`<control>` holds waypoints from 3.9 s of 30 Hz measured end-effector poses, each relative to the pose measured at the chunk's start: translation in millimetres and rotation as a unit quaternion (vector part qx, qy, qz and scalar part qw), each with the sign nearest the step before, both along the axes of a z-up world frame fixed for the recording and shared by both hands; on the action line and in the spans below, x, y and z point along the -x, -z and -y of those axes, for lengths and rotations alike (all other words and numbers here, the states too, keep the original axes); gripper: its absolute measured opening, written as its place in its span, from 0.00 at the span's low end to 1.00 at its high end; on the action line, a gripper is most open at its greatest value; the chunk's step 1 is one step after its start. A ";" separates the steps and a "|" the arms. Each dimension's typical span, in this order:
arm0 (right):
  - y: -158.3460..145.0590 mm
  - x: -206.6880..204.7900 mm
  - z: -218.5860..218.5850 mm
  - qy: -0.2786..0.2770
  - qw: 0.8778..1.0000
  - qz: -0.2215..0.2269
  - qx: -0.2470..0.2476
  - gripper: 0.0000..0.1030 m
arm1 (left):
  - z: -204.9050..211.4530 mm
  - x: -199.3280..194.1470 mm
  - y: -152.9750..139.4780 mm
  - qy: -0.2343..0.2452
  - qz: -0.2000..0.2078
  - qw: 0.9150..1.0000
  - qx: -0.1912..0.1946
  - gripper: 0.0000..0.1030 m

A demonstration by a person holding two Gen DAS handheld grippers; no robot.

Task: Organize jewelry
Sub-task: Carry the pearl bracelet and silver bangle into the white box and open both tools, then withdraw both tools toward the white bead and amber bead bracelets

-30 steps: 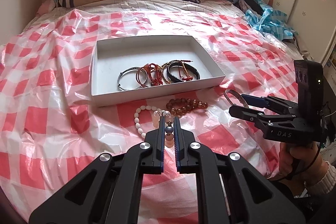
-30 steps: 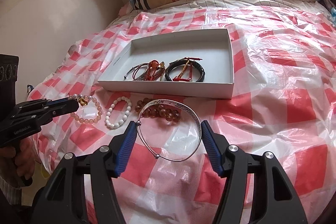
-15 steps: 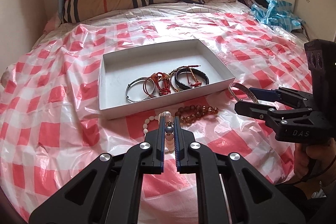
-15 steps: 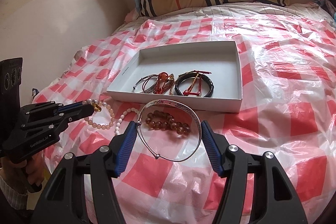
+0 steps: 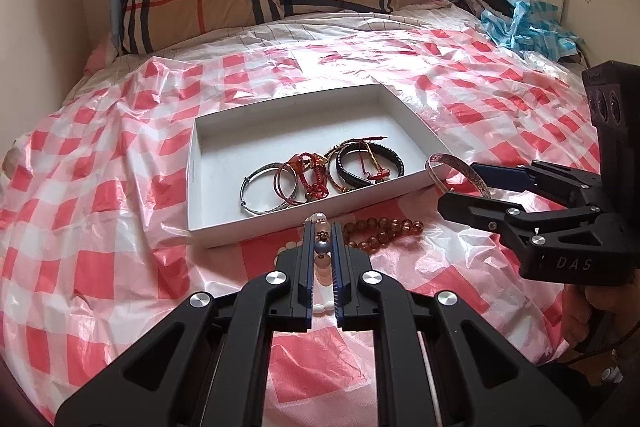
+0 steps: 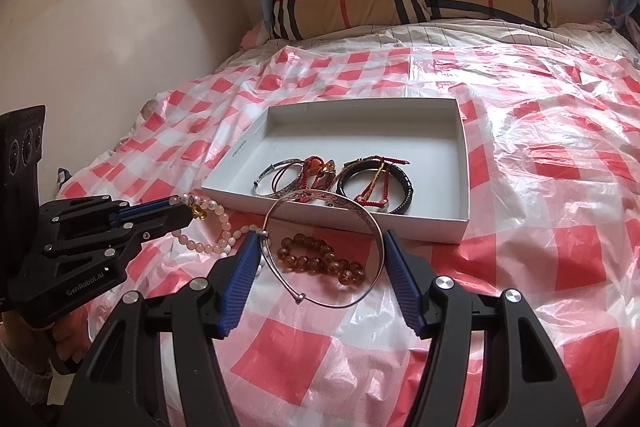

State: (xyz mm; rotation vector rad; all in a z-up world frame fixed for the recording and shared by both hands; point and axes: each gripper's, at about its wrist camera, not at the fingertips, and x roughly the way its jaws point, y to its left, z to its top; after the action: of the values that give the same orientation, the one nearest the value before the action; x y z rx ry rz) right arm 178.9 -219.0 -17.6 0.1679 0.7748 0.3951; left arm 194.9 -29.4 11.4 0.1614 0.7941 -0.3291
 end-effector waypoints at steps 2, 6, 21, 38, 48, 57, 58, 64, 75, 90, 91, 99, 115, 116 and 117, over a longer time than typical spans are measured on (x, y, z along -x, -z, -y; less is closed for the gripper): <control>0.0 -2.3 -0.4 0.000 1.000 0.001 0.000 0.59 | 1.1 -0.6 0.2 0.000 0.002 1.000 -0.002 0.07; 0.7 -7.5 -0.6 0.000 1.000 0.003 0.000 0.59 | 2.0 -8.0 -0.8 0.000 0.007 1.000 0.000 0.07; -3.1 -35.5 -4.5 -0.003 1.000 0.020 0.009 0.59 | 2.0 -41.5 -8.0 -0.010 0.029 0.999 0.020 0.07; 0.0 -60.5 -14.1 -0.015 0.999 0.027 0.019 0.59 | 7.8 -68.1 -3.2 -0.012 0.035 0.999 0.028 0.07; 6.2 -72.2 -16.5 -0.014 0.999 0.027 0.026 0.59 | 7.1 -84.7 7.5 -0.017 0.031 0.999 0.036 0.07; 13.8 -79.3 -18.9 -0.013 0.999 0.024 0.031 0.59 | 10.4 -92.3 18.5 -0.018 0.027 0.999 0.035 0.07; 14.4 -80.2 -19.1 -0.013 0.999 0.024 0.032 0.59 | 10.2 -93.2 19.6 -0.019 0.026 0.999 0.035 0.07; 18.4 -83.5 -19.3 -0.011 0.999 0.024 0.033 0.59 | 8.3 -100.0 27.9 -0.024 0.018 0.999 0.036 0.07; 21.3 -85.2 -18.2 -0.004 0.999 0.022 0.035 0.60 | 4.4 -108.8 39.9 -0.039 -0.002 0.999 0.031 0.09; 21.1 -57.0 -2.3 0.008 0.999 0.004 0.031 0.61 | -18.3 -84.6 36.0 -0.072 0.000 0.997 0.027 0.50; 21.3 -52.9 -1.6 0.007 0.999 0.002 0.032 0.61 | -20.0 -79.6 35.7 -0.073 0.000 0.997 0.026 0.53; 38.6 -23.0 -0.3 -0.018 0.998 -0.036 0.051 0.61 | -35.4 -39.1 50.7 -0.067 -0.032 0.997 0.011 0.57; 61.6 -43.1 -35.6 -0.090 0.989 -0.077 0.086 0.42 | -14.0 -41.3 78.4 -0.032 -0.063 0.996 -0.047 0.57; 62.4 -42.7 -34.9 -0.092 0.989 -0.080 0.083 0.35 | -13.2 -41.1 79.9 -0.032 -0.066 0.996 -0.050 0.57; 62.6 -42.2 -33.5 -0.093 0.989 -0.084 0.080 0.30 | -13.1 -40.9 81.4 -0.033 -0.069 0.996 -0.053 0.57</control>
State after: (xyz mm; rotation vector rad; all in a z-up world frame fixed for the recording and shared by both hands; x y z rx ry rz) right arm 221.1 -185.4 -80.1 -0.0218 0.9889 0.4971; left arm 235.9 -16.3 -70.1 0.2126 0.9530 -0.2377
